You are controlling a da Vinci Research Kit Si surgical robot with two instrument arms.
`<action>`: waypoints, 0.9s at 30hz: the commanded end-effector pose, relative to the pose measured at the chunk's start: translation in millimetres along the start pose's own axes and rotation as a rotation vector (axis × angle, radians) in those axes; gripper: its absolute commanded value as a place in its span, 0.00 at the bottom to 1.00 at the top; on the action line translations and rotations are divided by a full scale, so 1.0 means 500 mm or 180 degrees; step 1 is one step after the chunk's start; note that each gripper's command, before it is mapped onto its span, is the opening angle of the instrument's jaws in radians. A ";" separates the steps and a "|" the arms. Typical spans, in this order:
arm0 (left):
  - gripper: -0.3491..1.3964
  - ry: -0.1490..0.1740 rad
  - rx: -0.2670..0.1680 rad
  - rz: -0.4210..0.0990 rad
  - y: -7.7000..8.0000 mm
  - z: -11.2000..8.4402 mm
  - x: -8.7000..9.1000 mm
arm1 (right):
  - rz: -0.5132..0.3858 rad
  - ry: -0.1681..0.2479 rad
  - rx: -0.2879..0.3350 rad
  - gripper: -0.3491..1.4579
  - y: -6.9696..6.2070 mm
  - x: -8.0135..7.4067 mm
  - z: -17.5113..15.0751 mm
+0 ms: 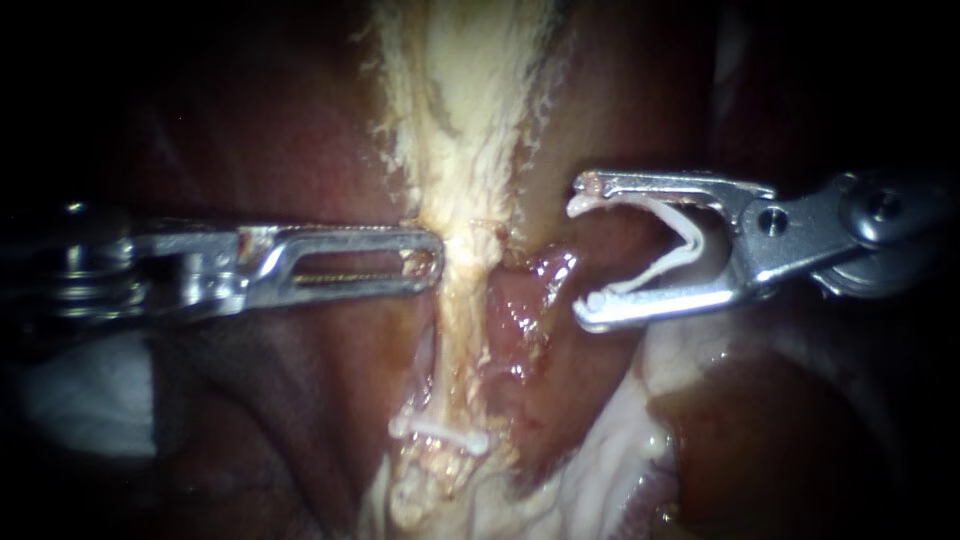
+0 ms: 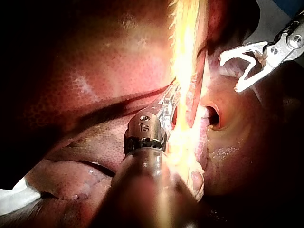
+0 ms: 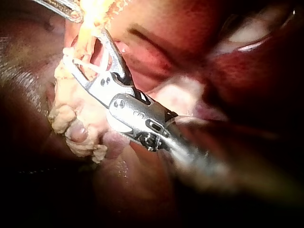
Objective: Clipping second clip left tube
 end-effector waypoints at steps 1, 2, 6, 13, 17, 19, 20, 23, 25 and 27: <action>0.00 0.0001 0.0005 0.0000 0.0000 -0.0001 0.0000 | 0.0000 0.0001 0.0000 0.52 0.0000 0.0002 -0.0001; 0.00 0.0002 0.0005 0.0001 0.0000 -0.0002 0.0000 | 0.0000 0.0001 0.0001 0.52 0.0000 0.0001 -0.0001; 0.00 0.0016 0.0018 0.0000 0.0003 -0.0020 -0.0006 | -0.0002 0.0002 0.0002 0.52 -0.0002 0.0000 -0.0002; 0.00 0.0034 0.0020 -0.0010 0.0004 -0.0087 -0.0022 | -0.0005 0.0001 0.0001 0.52 -0.0003 -0.0001 -0.0001; 0.00 0.0034 0.0010 -0.0017 -0.0006 -0.0114 -0.0025 | -0.0011 0.0006 0.0010 0.52 -0.0007 -0.0004 0.0002; 0.00 0.0033 0.0004 -0.0020 -0.0011 -0.0125 -0.0028 | -0.0015 0.0020 0.0035 0.52 -0.0010 -0.0007 0.0006; 0.00 0.0035 0.0006 -0.0022 -0.0013 -0.0129 -0.0029 | -0.0019 0.0032 0.0038 0.52 -0.0013 -0.0009 0.0010; 0.00 0.0035 0.0000 -0.0027 -0.0018 -0.0140 -0.0032 | -0.0019 -0.0029 0.0096 0.52 -0.0022 -0.0014 0.0025; 0.00 0.0032 -0.0006 -0.0027 -0.0018 -0.0143 -0.0034 | 0.0034 -0.0113 0.0150 0.52 -0.0032 -0.0022 0.0045; 0.00 0.0027 -0.0012 -0.0026 -0.0017 -0.0145 -0.0034 | 0.0106 -0.0133 0.0208 0.52 -0.0044 -0.0033 0.0071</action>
